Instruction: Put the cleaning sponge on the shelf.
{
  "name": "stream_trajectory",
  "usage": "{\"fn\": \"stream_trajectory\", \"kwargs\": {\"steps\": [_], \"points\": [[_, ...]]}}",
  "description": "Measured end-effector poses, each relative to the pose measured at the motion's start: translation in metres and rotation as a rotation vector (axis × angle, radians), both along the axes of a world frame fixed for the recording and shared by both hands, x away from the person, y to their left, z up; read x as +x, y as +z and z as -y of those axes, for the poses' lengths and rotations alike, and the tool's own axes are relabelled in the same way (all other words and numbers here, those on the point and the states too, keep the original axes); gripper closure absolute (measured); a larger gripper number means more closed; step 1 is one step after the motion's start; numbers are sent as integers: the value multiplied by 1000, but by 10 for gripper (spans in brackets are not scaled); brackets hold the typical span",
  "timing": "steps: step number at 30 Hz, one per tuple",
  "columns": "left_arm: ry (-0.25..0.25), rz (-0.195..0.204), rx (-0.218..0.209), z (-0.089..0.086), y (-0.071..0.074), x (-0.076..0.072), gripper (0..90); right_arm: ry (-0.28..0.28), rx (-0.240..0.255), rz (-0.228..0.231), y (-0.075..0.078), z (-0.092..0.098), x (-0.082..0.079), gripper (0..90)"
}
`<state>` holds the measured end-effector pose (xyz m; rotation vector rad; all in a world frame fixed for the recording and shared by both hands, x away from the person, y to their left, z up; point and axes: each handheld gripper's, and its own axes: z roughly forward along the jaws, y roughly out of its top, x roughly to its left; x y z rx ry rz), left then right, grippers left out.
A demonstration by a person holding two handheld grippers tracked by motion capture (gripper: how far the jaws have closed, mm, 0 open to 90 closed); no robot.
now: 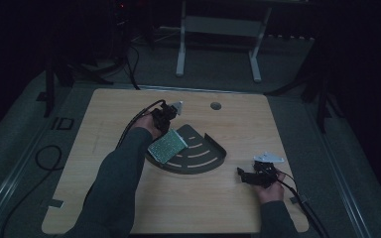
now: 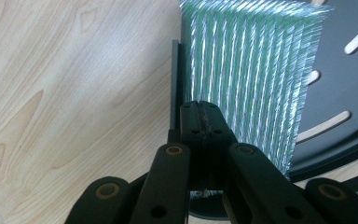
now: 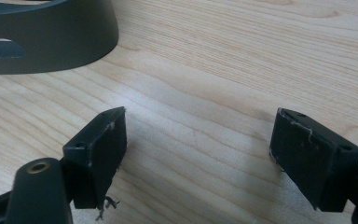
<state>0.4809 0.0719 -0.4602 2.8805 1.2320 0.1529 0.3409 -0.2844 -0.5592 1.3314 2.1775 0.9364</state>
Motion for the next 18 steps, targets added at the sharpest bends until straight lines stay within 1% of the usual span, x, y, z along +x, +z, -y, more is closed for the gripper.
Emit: {"fn": "stream_trajectory", "kwargs": {"steps": [3,8,9,10,14,16,18], "points": [[3,-2,0,-1,-1,0,898,0,0,0,0,0,0,183],[7,6,-13,-2,1,0,884,0,0,-1,0,0,0,183],[11,12,-24,-4,2,0,884,0,0,0,0,0,0,183],[12,11,-28,-4,3,0,848,0,0,0,0,0,0,183],[30,26,-63,-10,9,-1,782,0,0,0,0,0,0,183],[42,40,-84,-13,12,-1,747,0,0,-1,0,0,0,182],[47,53,-97,-17,16,-2,717,0,0,-1,0,0,0,183]]}}
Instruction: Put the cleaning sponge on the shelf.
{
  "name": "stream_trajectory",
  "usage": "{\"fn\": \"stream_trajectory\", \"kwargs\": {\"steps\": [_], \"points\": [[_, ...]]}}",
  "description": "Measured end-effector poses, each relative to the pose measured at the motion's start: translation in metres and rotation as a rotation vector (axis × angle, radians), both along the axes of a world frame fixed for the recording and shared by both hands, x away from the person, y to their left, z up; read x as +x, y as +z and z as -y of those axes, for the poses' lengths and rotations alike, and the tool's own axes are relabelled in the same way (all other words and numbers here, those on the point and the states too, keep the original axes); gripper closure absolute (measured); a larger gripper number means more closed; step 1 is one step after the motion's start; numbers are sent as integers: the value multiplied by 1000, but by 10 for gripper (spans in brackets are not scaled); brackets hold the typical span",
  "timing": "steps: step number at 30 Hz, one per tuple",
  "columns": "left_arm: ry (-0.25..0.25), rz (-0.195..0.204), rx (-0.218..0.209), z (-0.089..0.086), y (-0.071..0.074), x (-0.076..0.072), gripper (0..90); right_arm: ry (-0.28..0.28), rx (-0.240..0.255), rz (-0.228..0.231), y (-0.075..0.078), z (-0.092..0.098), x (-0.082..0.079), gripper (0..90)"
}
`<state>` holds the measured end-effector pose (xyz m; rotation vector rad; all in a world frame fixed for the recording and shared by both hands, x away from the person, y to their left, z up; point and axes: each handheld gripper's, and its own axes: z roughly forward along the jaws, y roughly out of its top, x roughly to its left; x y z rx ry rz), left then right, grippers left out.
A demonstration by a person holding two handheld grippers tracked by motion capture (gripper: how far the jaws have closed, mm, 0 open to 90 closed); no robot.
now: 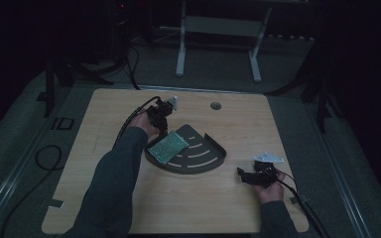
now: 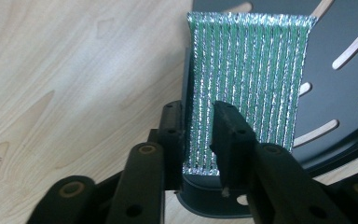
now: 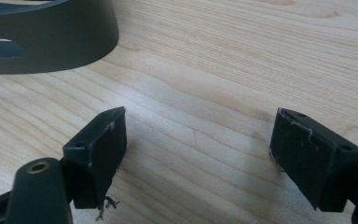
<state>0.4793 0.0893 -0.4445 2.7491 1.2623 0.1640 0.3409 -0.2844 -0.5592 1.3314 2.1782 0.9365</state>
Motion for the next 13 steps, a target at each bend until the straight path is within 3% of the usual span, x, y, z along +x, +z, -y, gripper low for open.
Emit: {"fn": "stream_trajectory", "kwargs": {"steps": [3,6,8,11,13], "points": [[13,22,-21,-5,5,-2,678,0,0,0,0,0,0,183],[-4,66,-47,-10,11,-6,627,0,0,0,0,0,0,183],[-7,98,-42,-13,15,-10,608,0,0,0,0,0,0,183],[15,131,-94,-22,20,-14,606,0,0,0,0,0,0,183],[28,158,-90,-26,22,-17,600,0,0,0,0,0,0,183]]}}
